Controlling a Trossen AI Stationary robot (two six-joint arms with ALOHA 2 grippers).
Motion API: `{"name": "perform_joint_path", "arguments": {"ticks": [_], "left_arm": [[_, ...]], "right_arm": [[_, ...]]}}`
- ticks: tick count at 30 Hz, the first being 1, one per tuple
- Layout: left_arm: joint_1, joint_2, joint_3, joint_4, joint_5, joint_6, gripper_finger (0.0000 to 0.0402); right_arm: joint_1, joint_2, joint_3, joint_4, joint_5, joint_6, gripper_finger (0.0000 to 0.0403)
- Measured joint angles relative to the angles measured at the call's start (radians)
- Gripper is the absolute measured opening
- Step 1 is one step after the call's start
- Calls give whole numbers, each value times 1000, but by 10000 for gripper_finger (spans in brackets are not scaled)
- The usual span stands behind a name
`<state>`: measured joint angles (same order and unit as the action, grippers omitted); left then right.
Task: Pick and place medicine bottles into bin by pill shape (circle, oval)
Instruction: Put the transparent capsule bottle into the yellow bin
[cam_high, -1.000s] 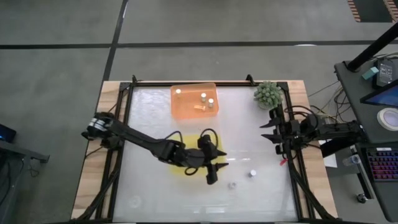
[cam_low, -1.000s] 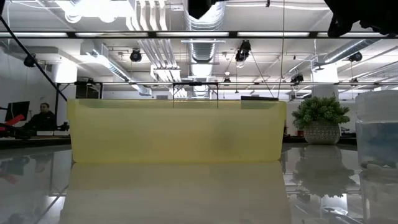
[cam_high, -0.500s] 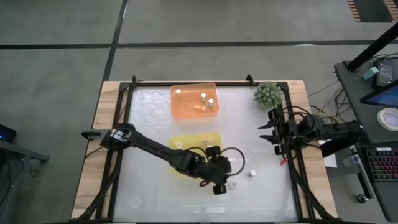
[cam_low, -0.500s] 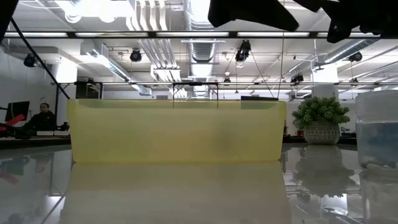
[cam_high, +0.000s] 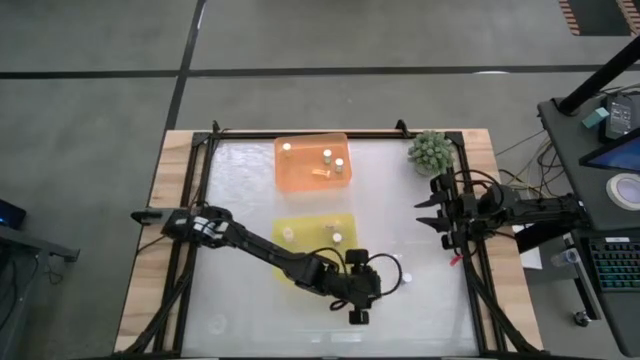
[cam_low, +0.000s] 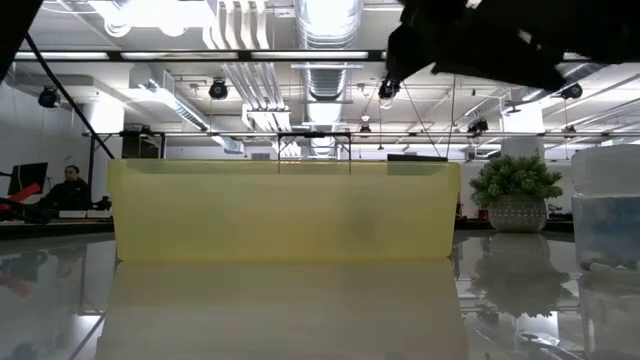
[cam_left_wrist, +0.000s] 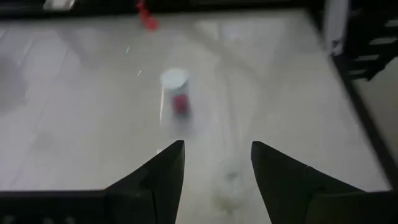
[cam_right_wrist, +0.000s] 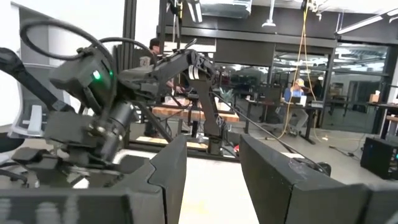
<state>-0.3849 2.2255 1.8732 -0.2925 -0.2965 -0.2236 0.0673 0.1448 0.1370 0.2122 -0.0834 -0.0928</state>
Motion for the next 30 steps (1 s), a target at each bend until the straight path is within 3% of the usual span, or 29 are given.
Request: {"name": "perform_joint_path", "arguments": {"ticks": [10, 21, 30], "left_arm": [[-12, 7, -15, 40, 61, 55, 174], [-23, 19, -50, 129, 80, 127, 271], [-23, 84, -51, 192, 55, 121, 281]], "right_arm": [[0, 0, -6, 2, 5, 6, 139], [0, 0, -17, 1, 5, 92, 139], [0, 0, -42, 1, 5, 127, 139]]}}
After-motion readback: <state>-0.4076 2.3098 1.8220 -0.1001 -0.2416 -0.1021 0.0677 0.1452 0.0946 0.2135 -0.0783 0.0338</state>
